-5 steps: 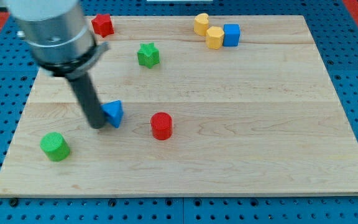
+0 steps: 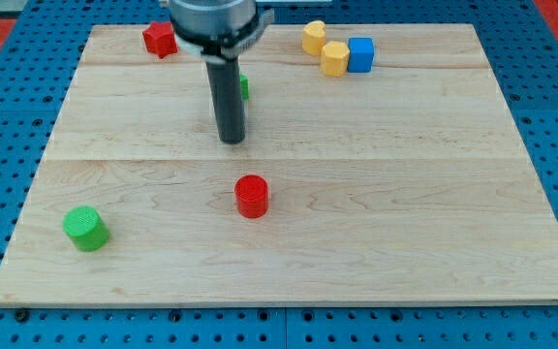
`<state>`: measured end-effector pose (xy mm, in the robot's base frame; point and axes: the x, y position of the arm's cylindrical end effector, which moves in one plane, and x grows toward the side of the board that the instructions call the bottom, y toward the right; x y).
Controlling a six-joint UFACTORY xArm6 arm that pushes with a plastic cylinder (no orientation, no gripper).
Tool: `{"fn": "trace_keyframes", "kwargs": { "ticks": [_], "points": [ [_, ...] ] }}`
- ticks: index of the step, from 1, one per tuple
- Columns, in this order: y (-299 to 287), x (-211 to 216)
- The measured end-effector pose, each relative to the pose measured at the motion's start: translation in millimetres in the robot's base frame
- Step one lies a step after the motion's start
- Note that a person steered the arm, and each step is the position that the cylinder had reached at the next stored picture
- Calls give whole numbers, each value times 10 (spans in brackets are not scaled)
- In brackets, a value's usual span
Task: Slide the triangle into the yellow blocks
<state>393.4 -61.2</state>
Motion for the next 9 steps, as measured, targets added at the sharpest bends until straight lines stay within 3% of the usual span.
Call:
{"fn": "trace_keyframes", "kwargs": {
  "ticks": [1,2,3,4,5,6,7,8,9],
  "points": [
    [148,-391],
    [-63,-74],
    [-530,-182],
    [-323,-487],
    [530,-309],
    [593,-72],
    [1251,-319],
    [1170,-981],
    [1284,-918]
  ]
}}
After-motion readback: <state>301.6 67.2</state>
